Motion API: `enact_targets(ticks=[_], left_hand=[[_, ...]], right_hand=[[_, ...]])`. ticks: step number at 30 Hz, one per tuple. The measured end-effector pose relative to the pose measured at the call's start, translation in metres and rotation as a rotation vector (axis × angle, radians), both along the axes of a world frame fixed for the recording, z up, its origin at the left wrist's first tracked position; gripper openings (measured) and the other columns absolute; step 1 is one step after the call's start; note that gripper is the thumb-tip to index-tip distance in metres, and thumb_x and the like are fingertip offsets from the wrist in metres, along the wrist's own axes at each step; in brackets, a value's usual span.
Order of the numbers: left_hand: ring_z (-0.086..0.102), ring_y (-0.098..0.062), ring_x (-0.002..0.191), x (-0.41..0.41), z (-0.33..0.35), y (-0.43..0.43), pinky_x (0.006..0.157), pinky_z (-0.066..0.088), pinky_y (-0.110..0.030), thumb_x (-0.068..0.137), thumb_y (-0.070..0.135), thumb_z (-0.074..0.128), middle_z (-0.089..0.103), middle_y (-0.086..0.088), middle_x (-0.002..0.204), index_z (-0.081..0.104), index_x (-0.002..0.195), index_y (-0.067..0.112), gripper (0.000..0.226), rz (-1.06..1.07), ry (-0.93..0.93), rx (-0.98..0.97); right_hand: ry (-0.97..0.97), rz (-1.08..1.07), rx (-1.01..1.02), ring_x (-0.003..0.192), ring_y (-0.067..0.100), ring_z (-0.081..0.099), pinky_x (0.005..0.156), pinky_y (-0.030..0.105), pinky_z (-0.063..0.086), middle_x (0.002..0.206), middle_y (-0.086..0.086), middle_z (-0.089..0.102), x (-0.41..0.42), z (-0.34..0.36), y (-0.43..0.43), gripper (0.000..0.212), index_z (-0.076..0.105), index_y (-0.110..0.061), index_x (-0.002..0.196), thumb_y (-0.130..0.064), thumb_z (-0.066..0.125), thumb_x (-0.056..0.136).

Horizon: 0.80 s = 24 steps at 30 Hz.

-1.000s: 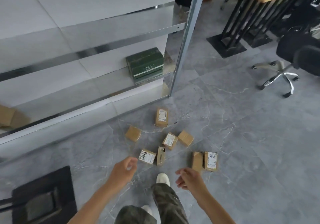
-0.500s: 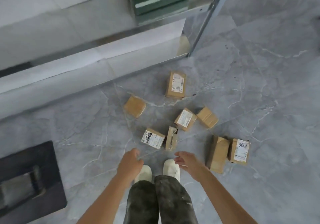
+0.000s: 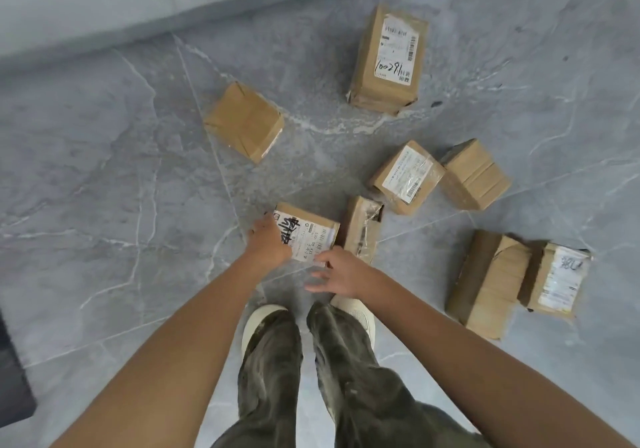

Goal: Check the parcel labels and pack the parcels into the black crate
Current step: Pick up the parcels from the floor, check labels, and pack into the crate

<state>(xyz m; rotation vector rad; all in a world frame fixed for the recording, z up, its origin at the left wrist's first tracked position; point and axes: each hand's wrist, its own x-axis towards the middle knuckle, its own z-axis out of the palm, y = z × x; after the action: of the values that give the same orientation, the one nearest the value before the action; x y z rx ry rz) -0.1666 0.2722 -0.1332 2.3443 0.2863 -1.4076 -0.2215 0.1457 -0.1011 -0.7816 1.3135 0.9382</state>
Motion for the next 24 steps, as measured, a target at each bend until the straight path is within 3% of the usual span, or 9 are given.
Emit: enact_targets(ticks=[4,8,12,14,16,18,20,22,24], left_hand=[[0.044,-0.036,0.119,0.003,0.065,0.01,0.096,0.041,-0.04,0.078,0.011,0.065,0.038,-0.02,0.127,0.029,0.134,0.006,0.066,0.13,-0.064,0.016],[0.056,-0.026,0.1,0.027,0.19,0.024,0.078,0.051,-0.035,0.078,0.008,0.064,0.05,-0.017,0.116,0.041,0.125,0.008,0.052,0.331,-0.154,-0.165],[0.057,-0.008,0.076,0.067,0.36,0.029,0.057,0.039,-0.016,0.08,0.004,0.06,0.064,-0.005,0.098,0.05,0.122,0.013,0.044,0.331,-0.327,-0.348],[0.058,-0.006,0.074,0.085,0.454,0.03,0.059,0.04,-0.017,0.08,0.004,0.059,0.064,0.004,0.089,0.054,0.12,0.014,0.041,0.315,-0.425,-0.407],[0.062,-0.015,0.083,0.103,0.546,0.03,0.067,0.047,-0.025,0.08,0.008,0.06,0.063,-0.001,0.094,0.055,0.121,0.014,0.041,0.249,-0.499,-0.452],[0.06,-0.02,0.091,0.125,0.635,0.033,0.079,0.052,-0.033,0.08,0.012,0.061,0.058,-0.008,0.103,0.054,0.123,0.015,0.043,0.136,-0.58,-0.473],[0.058,-0.016,0.089,0.145,0.722,0.037,0.081,0.051,-0.028,0.078,0.011,0.064,0.054,-0.007,0.102,0.052,0.122,0.013,0.045,0.073,-0.691,-0.529],[0.054,-0.015,0.098,0.155,0.804,0.045,0.088,0.046,-0.026,0.075,0.016,0.068,0.046,-0.005,0.11,0.046,0.125,0.018,0.054,0.0,-0.782,-0.571],[0.052,-0.011,0.103,0.151,0.871,0.055,0.094,0.046,-0.028,0.072,0.021,0.071,0.042,-0.003,0.114,0.041,0.128,0.025,0.063,-0.086,-0.869,-0.615]], right_hand=[[-0.065,0.004,-0.042,0.128,0.036,0.041,0.095,0.057,0.045,0.141,0.018,0.039,0.02,0.078,-0.004,0.042,0.036,-0.007,0.135,0.006,0.038,0.095],[-0.222,0.128,-0.135,0.119,0.032,0.048,0.092,0.048,0.049,0.133,0.014,0.047,0.034,0.206,-0.006,0.033,0.036,-0.014,0.127,-0.001,0.04,0.098],[-0.438,0.215,-0.337,0.089,0.018,0.054,0.079,0.035,0.051,0.107,0.002,0.057,0.059,0.366,-0.01,0.038,0.041,-0.022,0.132,-0.009,0.045,0.096],[-0.562,0.219,-0.434,0.091,0.014,0.054,0.078,0.031,0.047,0.097,-0.007,0.057,0.072,0.455,-0.011,0.029,0.053,-0.033,0.116,-0.013,0.046,0.096],[-0.71,0.22,-0.525,0.095,0.01,0.053,0.08,0.026,0.044,0.093,-0.016,0.056,0.084,0.543,-0.01,0.027,0.055,-0.041,0.096,-0.016,0.046,0.097],[-0.838,0.218,-0.593,0.09,0.009,0.056,0.075,0.021,0.045,0.094,-0.014,0.058,0.095,0.625,-0.005,0.027,0.055,-0.039,0.107,-0.016,0.046,0.097],[-0.944,0.238,-0.661,0.093,0.017,0.056,0.081,0.032,0.049,0.097,-0.003,0.058,0.104,0.705,-0.001,0.034,0.05,-0.03,0.129,-0.017,0.047,0.098],[-1.056,0.219,-0.678,0.098,0.02,0.056,0.092,0.042,0.048,0.095,-0.003,0.057,0.109,0.776,0.002,0.04,0.044,-0.028,0.135,-0.018,0.05,0.097],[-1.168,0.194,-0.685,0.095,0.017,0.056,0.088,0.039,0.049,0.091,-0.007,0.057,0.107,0.836,0.003,0.041,0.045,-0.028,0.134,-0.017,0.052,0.096]])
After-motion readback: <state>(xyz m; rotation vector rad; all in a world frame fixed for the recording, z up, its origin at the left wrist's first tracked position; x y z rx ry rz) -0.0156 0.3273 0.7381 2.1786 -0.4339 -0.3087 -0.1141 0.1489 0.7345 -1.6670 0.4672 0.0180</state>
